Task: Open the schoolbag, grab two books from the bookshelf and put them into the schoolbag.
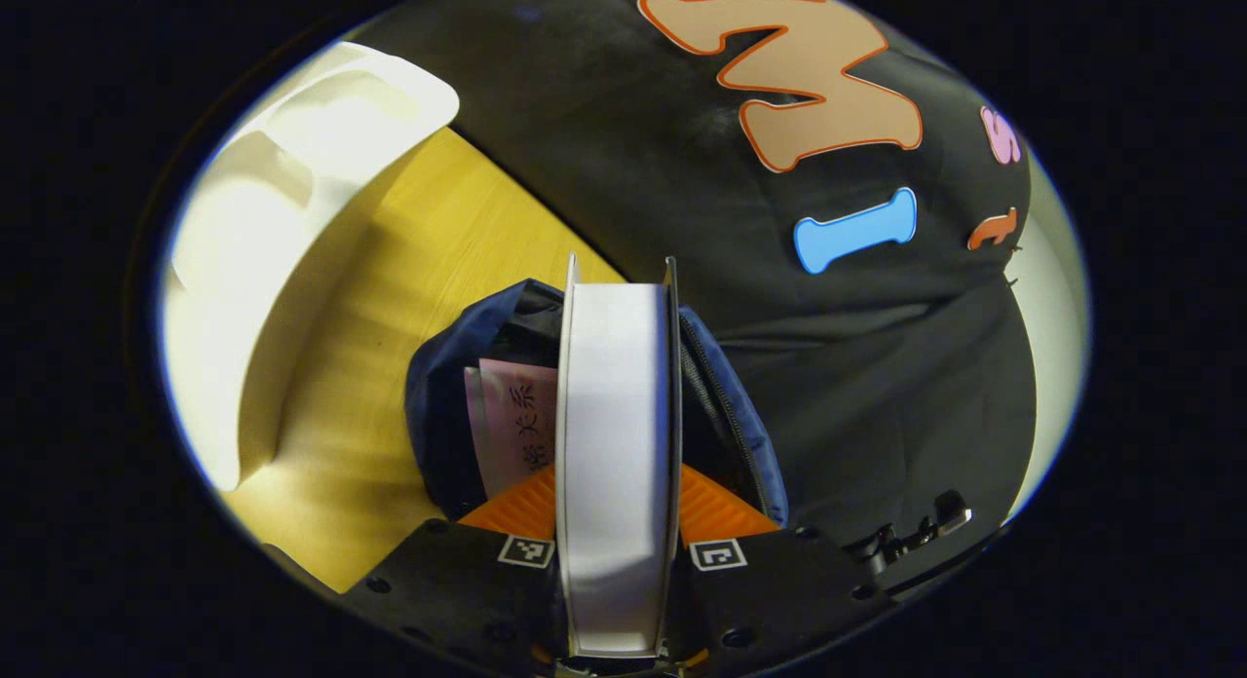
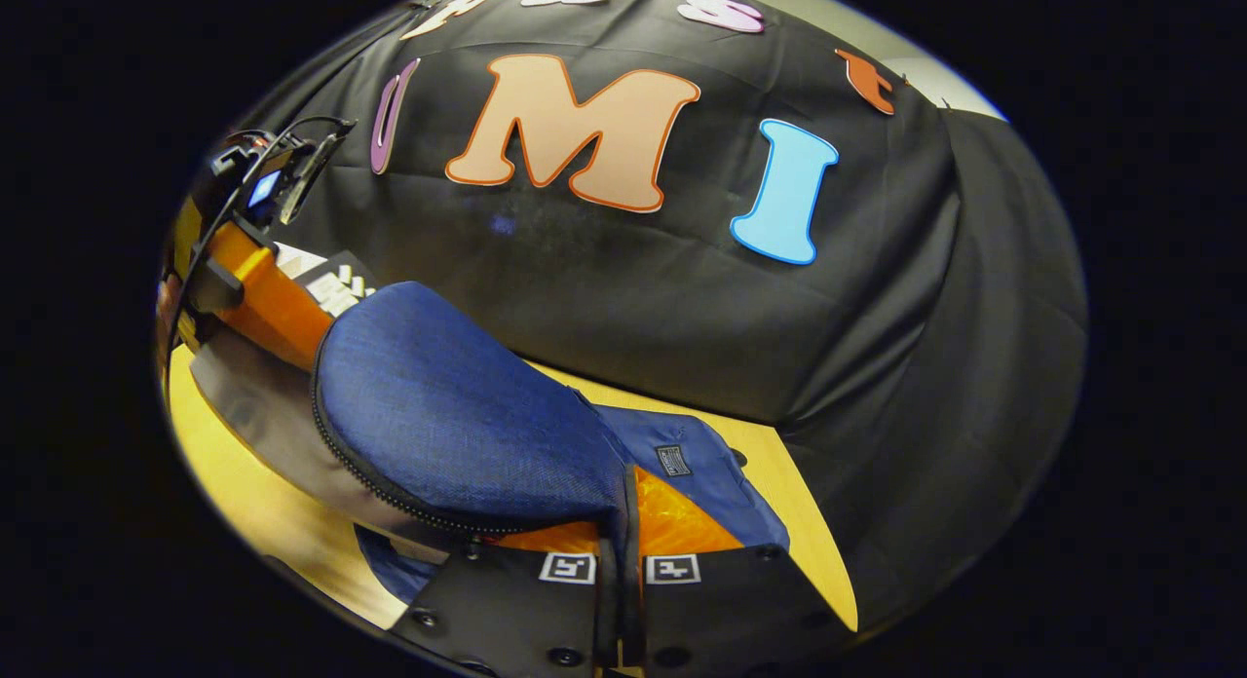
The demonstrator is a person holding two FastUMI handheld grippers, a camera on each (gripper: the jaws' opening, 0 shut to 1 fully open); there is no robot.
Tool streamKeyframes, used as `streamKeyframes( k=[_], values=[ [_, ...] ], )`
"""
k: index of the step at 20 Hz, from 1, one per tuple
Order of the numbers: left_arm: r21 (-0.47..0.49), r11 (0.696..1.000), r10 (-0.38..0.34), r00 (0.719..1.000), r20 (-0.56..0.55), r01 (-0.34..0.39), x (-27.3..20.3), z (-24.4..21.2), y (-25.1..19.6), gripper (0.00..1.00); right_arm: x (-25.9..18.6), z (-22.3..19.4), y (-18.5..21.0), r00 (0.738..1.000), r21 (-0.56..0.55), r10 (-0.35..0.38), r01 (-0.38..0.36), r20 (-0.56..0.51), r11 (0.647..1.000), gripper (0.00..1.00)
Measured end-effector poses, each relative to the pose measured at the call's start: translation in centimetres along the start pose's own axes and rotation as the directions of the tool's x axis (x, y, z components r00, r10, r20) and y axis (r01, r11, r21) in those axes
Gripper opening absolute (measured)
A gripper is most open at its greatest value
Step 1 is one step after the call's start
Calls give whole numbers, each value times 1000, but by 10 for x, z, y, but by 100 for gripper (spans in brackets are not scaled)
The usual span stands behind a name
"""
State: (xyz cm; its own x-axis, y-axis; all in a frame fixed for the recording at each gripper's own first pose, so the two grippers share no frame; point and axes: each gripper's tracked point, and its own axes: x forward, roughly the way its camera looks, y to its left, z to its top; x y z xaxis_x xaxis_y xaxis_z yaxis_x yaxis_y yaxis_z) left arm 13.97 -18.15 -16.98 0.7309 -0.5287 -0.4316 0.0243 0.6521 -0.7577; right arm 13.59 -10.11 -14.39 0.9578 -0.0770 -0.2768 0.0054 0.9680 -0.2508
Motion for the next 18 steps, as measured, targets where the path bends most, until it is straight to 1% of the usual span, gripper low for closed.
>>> streamKeyframes(
  k=[2, 3, 6, 9, 11, 12, 13, 15, 16, 17, 18],
  values=[
    [6, 1000, -25, 1000, -2, 25, 18, -6, 0, 36, -1, 2, 0, 1000, 3, 7, -7, 13, 1000, 5],
    [-9, 999, -42, 999, 0, 42, 26, -8, 0, 36, -1, 2, 0, 1000, -2, 7, -7, 18, 1000, 5],
    [-99, 991, -92, 995, 29, 95, 48, -10, 4, 36, -3, 4, 4, 999, -20, 17, -16, 38, 1000, 5],
    [-212, 967, -133, 990, 57, 142, 68, -18, 12, 35, -4, 5, 8, 998, -31, 28, -26, 48, 999, 5],
    [-250, 955, -153, 987, 56, 162, 81, -23, 11, 37, -4, 2, 14, 998, -56, 39, -36, 48, 998, 5],
    [-256, 952, -160, 986, 52, 168, 88, -27, 12, 35, -4, 0, 14, 998, -59, 42, -39, 48, 998, 5],
    [-257, 951, -168, 985, 46, 174, 92, -29, 12, 37, -4, 1, 13, 998, -55, 41, -38, 50, 998, 5],
    [-249, 952, -173, 984, 36, 177, 101, -33, 11, 36, -7, 3, 8, 998, -40, 30, -28, 57, 999, 5],
    [-238, 956, -167, 986, 28, 169, 107, -35, 11, 36, -7, 2, 8, 998, -33, 29, -28, 53, 999, 5],
    [-227, 962, -152, 988, 18, 152, 110, -37, 13, 38, -6, 1, 8, 998, -29, 29, -28, 51, 999, 7],
    [-208, 970, -129, 992, 10, 128, 113, -39, 16, 39, -5, 1, 7, 998, -28, 33, -31, 48, 999, 5]
  ],
)
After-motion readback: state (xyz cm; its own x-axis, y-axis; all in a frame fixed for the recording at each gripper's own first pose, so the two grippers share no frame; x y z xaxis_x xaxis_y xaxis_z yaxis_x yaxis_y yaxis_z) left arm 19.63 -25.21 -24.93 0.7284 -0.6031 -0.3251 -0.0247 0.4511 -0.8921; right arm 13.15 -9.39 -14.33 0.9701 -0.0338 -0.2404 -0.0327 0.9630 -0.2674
